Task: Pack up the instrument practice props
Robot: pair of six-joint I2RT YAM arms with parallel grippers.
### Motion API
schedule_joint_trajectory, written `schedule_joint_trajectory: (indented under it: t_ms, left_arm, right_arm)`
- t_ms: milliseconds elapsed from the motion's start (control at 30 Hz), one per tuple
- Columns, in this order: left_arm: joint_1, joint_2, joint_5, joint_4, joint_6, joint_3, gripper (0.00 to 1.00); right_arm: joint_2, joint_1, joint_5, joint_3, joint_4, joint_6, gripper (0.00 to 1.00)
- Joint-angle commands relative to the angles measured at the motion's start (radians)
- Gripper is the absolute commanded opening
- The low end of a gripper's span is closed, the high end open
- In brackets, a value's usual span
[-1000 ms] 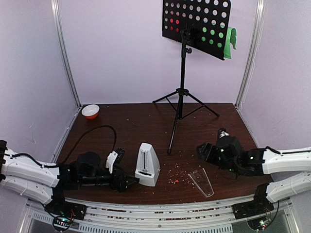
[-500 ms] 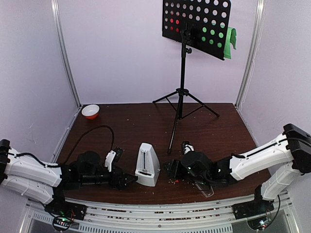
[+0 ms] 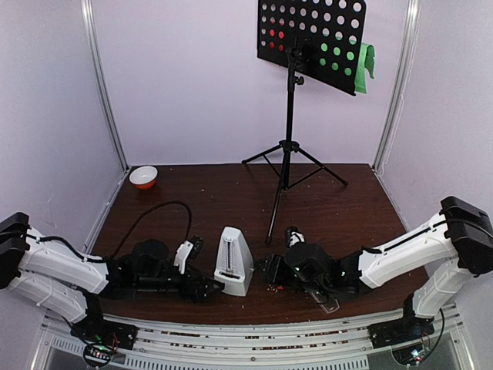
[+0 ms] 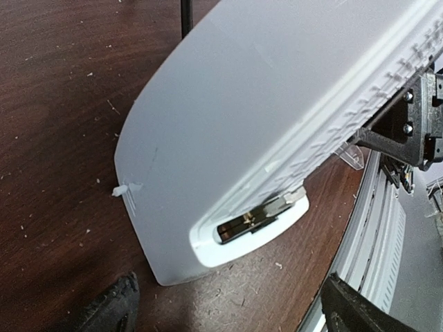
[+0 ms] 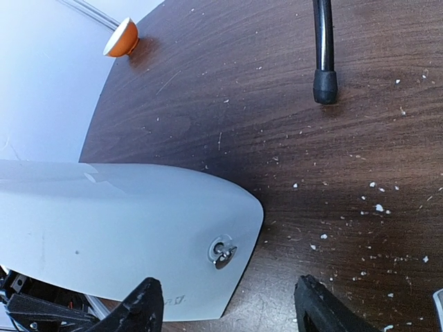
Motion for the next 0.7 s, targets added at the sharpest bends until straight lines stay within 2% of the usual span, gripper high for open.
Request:
schedule_joint_trajectory:
  t_ms: [0,367,667]
  left_arm:
    - [0.001,0.058,0.052,0.091,0.029,0.047,0.94]
    - [-0.139,0.152,0.056,0.097,0.082,0.138,0.93]
    - [-0.223,0.286,0.108,0.232,0.092,0.218,0.92]
  right_arm:
    - [-0.039,0.003,0.02,-0.044,0.044,0.014,0.67]
    - [-0.162,0.003,0.172,-0.062,-0.18,0.005,0.82]
    - [-0.253,-0.002,0.288,-0.042,-0.436,0.018,0.86]
